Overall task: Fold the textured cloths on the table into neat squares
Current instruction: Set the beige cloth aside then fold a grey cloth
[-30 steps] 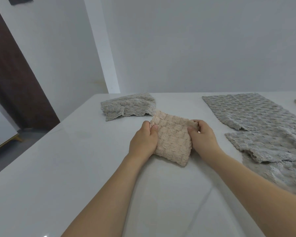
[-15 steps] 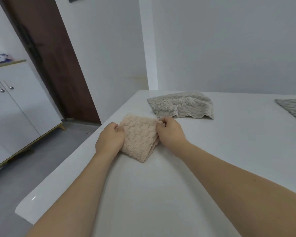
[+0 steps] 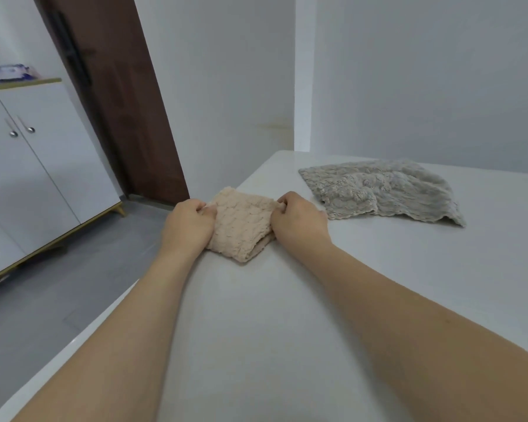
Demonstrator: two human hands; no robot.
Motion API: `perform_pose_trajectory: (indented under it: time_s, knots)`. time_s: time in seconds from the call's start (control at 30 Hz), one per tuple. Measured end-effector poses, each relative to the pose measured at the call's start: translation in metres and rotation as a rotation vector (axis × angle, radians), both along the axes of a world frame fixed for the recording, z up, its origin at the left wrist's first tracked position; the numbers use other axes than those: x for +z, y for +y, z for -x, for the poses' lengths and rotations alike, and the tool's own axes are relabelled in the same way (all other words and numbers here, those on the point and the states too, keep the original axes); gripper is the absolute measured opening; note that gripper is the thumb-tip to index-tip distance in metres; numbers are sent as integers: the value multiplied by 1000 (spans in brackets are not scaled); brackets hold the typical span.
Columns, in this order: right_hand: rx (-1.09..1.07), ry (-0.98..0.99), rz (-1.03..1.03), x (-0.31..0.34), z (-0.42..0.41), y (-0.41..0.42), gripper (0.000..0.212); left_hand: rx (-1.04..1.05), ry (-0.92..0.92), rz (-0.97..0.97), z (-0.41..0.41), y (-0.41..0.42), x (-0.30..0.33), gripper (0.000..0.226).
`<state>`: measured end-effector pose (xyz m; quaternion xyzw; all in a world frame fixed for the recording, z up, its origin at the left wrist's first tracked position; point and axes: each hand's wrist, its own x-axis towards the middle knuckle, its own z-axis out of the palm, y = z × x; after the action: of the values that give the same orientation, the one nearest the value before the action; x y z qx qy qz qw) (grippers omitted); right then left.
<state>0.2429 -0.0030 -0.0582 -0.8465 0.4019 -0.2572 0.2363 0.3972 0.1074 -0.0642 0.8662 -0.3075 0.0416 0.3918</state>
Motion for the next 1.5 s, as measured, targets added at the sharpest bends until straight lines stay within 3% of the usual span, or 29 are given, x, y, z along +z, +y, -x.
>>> perform_pose_trajectory:
  time_s: [0.2,0.27,0.33,0.4,0.57,0.67,0.77,0.97,1.3,1.5]
  knots:
    - [-29,95,65,0,-6,-1,36,38,-11,-101,6,0,2,24]
    - [28,-1,-3,2,1,1,39,77,-20,-112,9,3,4,27]
    - [79,-151,-114,7,23,2,38,174,-117,-126,16,6,10,35]
    - [88,-189,-100,9,56,-6,36,196,-307,-68,27,8,17,42]
    - [-50,-53,165,15,147,-51,31,-207,-597,110,103,-21,29,42]
    - [-173,146,305,13,186,-80,33,-545,-374,-45,160,-67,37,38]
    - [-227,252,321,6,199,-97,41,-685,-143,-270,195,-115,28,58]
    - [-88,288,215,-9,190,-122,43,-424,-295,-336,206,-148,-3,54]
    - [-151,306,300,-2,194,-114,33,-413,-139,-314,192,-160,3,47]
    - [-45,421,153,8,245,-94,25,-487,-184,-393,218,-132,7,35]
